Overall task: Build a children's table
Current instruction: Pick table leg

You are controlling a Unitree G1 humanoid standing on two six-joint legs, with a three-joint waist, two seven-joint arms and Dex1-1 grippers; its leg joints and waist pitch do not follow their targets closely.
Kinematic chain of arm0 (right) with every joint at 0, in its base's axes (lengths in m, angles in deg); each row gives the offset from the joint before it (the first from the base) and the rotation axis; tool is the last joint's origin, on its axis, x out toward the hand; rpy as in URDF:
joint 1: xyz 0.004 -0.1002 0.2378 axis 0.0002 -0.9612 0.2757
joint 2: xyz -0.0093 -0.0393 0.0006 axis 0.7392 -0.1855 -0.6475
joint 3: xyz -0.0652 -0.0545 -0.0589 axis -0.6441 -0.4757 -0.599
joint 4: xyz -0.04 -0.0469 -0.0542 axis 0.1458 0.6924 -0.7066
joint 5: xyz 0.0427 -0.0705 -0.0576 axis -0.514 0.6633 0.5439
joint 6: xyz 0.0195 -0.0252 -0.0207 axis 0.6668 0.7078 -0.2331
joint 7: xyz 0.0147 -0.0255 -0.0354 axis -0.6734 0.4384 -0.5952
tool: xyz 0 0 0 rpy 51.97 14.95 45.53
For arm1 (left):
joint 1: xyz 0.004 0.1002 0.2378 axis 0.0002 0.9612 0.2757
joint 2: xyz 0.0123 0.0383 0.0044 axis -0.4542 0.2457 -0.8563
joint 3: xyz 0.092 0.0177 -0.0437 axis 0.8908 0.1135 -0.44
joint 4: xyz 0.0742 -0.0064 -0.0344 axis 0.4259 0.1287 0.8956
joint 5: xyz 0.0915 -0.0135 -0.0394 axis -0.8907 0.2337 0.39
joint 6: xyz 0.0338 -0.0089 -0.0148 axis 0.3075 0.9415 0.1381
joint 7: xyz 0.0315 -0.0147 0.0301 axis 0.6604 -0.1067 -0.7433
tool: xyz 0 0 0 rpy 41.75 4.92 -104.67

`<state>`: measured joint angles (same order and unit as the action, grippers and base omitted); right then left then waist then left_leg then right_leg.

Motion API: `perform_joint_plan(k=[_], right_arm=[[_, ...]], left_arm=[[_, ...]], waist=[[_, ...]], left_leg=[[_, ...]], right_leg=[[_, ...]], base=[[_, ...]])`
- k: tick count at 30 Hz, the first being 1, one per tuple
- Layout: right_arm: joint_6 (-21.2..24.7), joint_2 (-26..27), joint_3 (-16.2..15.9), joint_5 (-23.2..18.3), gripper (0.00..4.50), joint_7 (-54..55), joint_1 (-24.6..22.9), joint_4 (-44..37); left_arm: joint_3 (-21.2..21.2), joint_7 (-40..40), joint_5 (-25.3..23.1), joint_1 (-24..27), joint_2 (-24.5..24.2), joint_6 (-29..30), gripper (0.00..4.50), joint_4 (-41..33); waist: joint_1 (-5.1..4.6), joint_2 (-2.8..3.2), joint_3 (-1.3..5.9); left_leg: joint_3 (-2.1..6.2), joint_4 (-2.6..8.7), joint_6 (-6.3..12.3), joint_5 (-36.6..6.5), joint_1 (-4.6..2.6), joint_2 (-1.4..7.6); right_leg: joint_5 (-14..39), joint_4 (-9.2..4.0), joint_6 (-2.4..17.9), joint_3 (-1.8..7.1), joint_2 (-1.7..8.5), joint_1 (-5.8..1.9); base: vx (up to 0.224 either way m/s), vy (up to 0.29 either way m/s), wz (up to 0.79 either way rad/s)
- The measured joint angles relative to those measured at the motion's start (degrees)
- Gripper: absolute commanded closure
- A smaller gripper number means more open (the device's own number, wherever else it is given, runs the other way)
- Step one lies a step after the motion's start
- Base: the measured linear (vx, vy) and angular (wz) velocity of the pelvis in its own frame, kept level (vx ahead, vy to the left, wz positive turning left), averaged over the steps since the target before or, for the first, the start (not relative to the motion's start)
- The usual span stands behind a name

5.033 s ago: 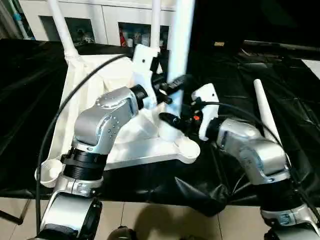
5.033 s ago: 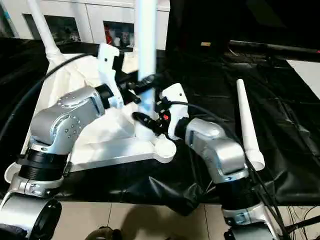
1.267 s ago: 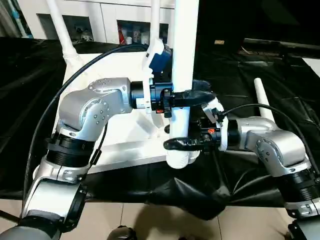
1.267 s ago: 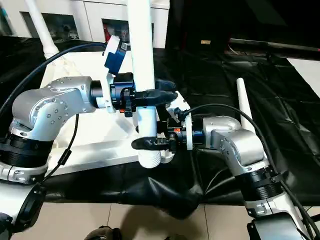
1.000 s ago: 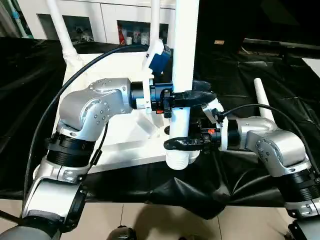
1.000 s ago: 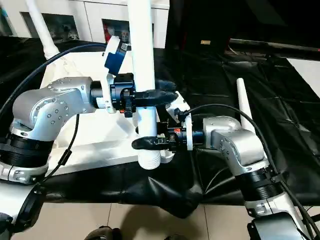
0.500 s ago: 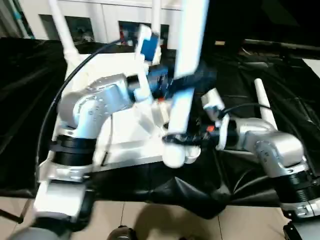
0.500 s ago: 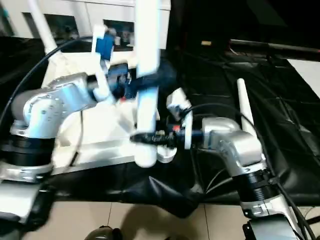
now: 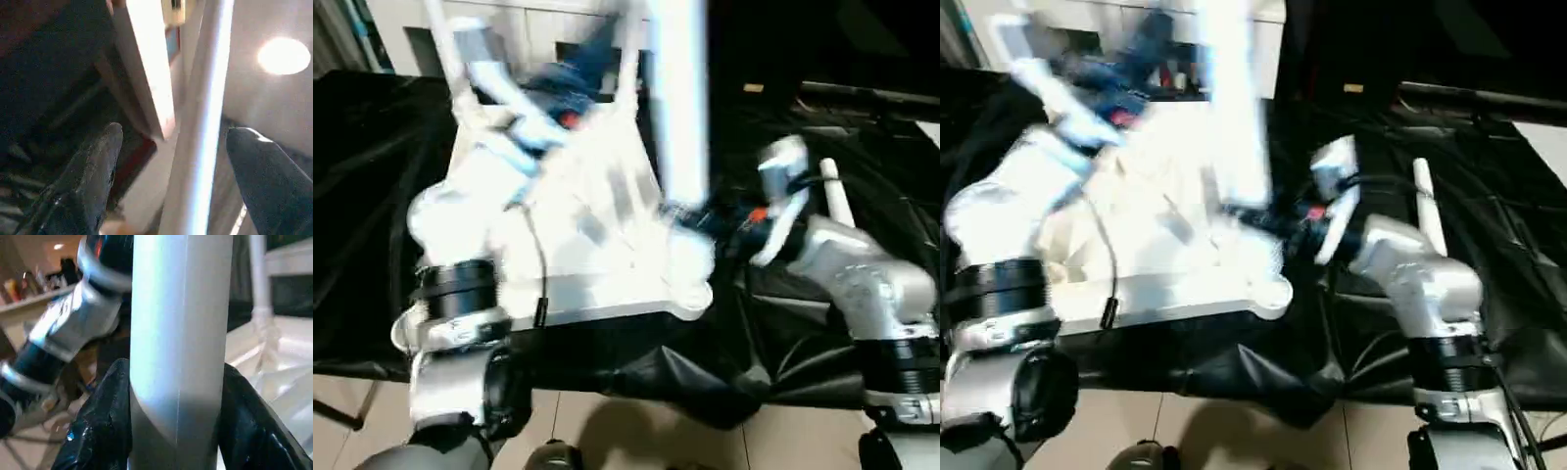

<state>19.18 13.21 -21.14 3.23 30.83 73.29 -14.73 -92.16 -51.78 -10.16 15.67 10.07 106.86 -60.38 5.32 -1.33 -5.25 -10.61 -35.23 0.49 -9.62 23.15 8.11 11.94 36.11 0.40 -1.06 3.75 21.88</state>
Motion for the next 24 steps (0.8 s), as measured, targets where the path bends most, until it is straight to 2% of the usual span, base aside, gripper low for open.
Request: perform_joint_plan(k=[5,9,12,16,21,24], right_arm=[[-0.03,1.19,0.06,-0.18,2.66,0.88,-0.35,-1.17],[-0.09,2.23,-2.90,0.33,2.66,1.23,-2.10,-2.26],[-0.28,2.38,-3.06,0.59,2.66,1.92,-2.29,-2.31],[-1.42,2.89,-4.15,2.68,2.66,3.12,-2.28,-2.04],[-3.27,3.12,-4.19,2.96,2.66,3.40,-2.10,-1.97],[-3.27,3.11,-4.23,3.77,2.66,3.93,-2.14,-1.90]], left_arm=[[5.26,0.62,-4.91,1.45,-0.62,0.22,0.70,-0.14],[9.97,-1.92,-13.18,-1.56,-3.59,-3.04,0.70,2.11],[12.76,-5.07,-18.91,-2.36,-5.48,-5.25,0.70,3.27],[13.80,-5.79,-18.64,-2.46,-3.99,-3.79,0.70,0.29],[15.67,-5.76,-16.89,-2.43,-2.00,-0.91,0.70,-5.90],[17.52,-5.71,-16.91,-2.42,-1.61,-0.94,0.70,-6.56]], waist=[[-0.04,0.03,-0.01],[-0.21,0.25,0.05],[-0.27,0.31,0.06],[-0.12,0.31,0.06],[-0.09,0.34,0.07],[-0.19,0.37,0.06]], left_leg=[[0.00,-0.03,0.01,0.03,-0.01,0.00],[0.00,-0.03,-0.02,0.05,-0.03,0.02],[0.00,-0.02,-0.04,0.05,-0.02,0.06],[0.00,-0.01,-0.04,0.05,0.07,0.07],[-0.02,-0.02,-0.05,0.06,0.02,0.07],[-0.02,-0.02,-0.12,0.11,0.00,0.07]], right_leg=[[-0.04,0.01,-0.01,0.01,0.01,-0.03],[-0.08,0.01,-0.07,0.01,0.00,-0.02],[-0.09,0.01,-0.09,0.00,-0.02,-0.01],[-0.09,0.01,-0.09,-0.04,-0.02,0.05],[-0.10,0.00,-0.07,-0.04,0.00,0.00],[-0.13,0.00,-0.03,-0.04,0.00,0.00]], base=[[0.000,0.000,0.00],[0.000,0.000,0.00],[0.000,0.000,0.00],[0.000,0.000,0.00],[0.000,0.000,0.00],[0.000,0.000,0.00]])
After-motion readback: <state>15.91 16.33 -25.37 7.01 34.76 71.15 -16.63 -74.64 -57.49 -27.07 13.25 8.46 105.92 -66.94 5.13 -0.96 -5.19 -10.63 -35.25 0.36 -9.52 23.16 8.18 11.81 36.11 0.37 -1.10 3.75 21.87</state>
